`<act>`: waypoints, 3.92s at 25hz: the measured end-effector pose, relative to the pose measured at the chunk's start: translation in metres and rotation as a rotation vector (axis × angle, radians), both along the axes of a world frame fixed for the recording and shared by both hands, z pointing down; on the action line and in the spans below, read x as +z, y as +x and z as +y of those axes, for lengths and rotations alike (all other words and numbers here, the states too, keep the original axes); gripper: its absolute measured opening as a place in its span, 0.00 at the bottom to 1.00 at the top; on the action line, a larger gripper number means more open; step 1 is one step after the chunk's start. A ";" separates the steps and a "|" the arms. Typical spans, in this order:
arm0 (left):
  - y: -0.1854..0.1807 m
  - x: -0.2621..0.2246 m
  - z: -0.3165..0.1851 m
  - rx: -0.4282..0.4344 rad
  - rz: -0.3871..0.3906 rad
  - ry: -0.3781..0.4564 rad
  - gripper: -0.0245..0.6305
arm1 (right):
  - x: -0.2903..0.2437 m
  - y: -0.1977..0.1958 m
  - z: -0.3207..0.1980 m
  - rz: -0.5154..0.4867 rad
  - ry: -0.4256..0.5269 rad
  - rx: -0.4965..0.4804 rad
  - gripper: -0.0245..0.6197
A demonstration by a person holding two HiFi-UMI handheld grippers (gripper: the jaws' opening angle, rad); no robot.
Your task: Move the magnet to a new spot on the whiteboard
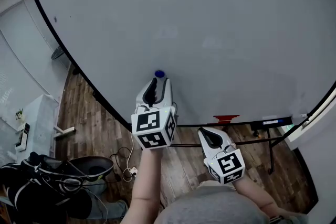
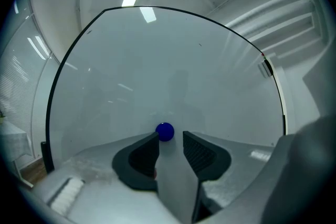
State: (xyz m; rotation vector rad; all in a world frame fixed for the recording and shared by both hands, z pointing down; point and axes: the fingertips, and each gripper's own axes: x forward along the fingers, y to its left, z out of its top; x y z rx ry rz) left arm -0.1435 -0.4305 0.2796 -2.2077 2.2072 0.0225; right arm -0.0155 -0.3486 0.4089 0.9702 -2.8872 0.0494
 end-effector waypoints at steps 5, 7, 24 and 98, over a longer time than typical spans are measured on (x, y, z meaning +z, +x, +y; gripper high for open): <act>-0.006 -0.001 -0.012 -0.045 -0.012 -0.007 0.26 | 0.002 -0.003 -0.010 -0.007 -0.012 -0.037 0.04; -0.007 -0.002 -0.015 -0.057 -0.015 -0.008 0.26 | 0.003 -0.004 -0.014 -0.009 -0.015 -0.048 0.04; -0.011 -0.001 -0.018 -0.105 0.008 0.014 0.22 | 0.019 -0.005 -0.024 -0.014 -0.061 -0.105 0.04; -0.253 0.060 0.078 -0.090 0.132 -0.018 0.22 | 0.008 -0.217 0.032 0.024 -0.005 -0.026 0.04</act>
